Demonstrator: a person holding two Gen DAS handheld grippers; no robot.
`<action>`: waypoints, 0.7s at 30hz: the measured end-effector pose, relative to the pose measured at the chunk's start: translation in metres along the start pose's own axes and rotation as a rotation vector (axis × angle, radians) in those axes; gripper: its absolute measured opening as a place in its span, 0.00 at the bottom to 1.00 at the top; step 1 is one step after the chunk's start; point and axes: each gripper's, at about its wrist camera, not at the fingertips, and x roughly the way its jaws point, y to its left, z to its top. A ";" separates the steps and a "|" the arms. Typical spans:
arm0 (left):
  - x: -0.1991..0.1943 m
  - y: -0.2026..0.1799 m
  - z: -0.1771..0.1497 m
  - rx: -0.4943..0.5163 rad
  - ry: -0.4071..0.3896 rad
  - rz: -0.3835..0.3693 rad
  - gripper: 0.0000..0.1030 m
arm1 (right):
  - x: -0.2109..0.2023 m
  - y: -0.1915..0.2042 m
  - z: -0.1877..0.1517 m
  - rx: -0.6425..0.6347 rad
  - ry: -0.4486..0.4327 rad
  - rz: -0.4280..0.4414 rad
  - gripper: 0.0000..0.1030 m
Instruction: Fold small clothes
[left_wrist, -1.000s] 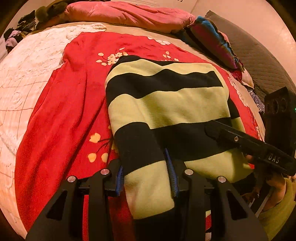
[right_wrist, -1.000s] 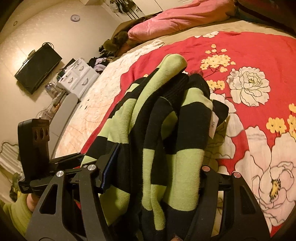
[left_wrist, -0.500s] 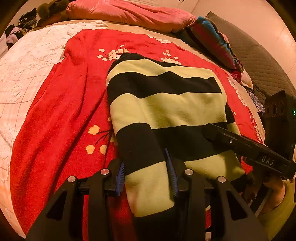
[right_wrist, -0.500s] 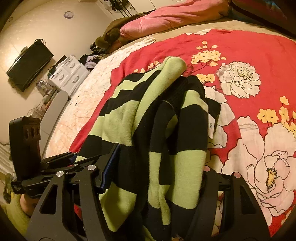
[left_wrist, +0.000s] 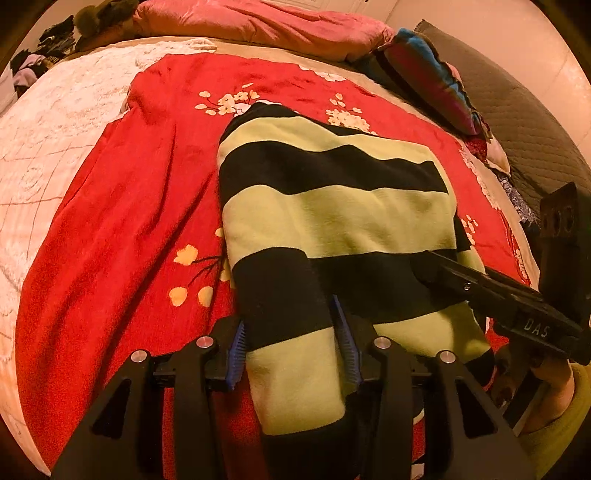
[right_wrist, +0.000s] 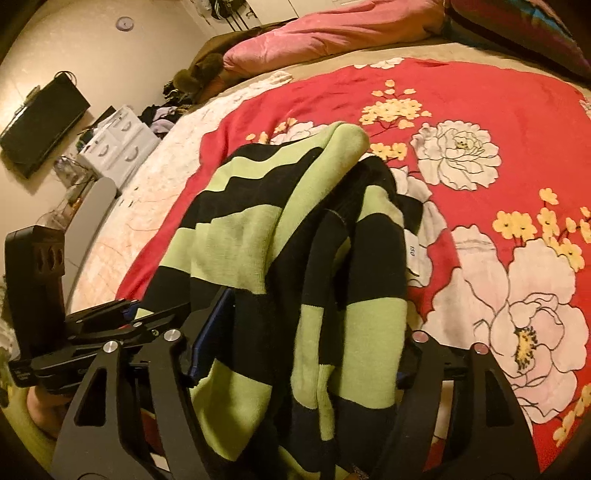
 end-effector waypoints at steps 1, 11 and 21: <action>0.000 0.000 0.000 -0.001 0.001 0.000 0.41 | 0.000 0.000 0.000 -0.002 0.002 -0.014 0.67; 0.005 0.000 -0.003 0.002 0.004 0.010 0.49 | 0.008 -0.015 -0.005 0.033 0.034 -0.080 0.85; 0.007 0.005 -0.002 -0.010 0.002 -0.003 0.52 | 0.003 -0.015 -0.004 0.036 0.007 -0.096 0.89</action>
